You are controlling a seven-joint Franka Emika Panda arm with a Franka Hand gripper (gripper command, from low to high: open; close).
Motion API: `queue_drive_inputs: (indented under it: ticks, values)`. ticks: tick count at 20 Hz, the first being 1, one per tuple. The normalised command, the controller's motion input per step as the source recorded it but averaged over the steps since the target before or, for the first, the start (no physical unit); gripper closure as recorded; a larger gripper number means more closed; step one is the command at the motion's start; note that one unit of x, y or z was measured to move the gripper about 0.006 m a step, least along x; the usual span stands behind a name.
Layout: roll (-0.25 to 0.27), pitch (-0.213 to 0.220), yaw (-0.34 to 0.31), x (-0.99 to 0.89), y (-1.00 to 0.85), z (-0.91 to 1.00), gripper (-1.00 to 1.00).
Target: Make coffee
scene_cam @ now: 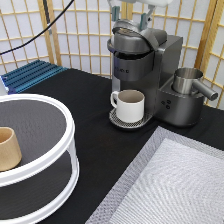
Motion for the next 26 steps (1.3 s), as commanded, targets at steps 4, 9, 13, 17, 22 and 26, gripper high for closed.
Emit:
queue_drive_inputs:
  ticks: [4, 9, 13, 17, 22, 26]
  values:
    - [-0.060, -0.019, -0.058, -0.01, -0.17, -0.67, -1.00]
    - [-0.110, -0.017, -0.050, 0.13, 0.08, -0.76, -1.00]
    - [-0.243, -0.061, -0.005, 0.04, 0.47, -0.74, -1.00]
    - [-0.306, -0.117, 0.005, -0.19, 0.46, -0.55, -1.00]
    - [-0.343, -0.145, 0.021, -0.30, 0.39, -0.41, -1.00]
    - [-0.311, -0.145, 0.038, -0.36, 0.51, -0.47, -1.00]
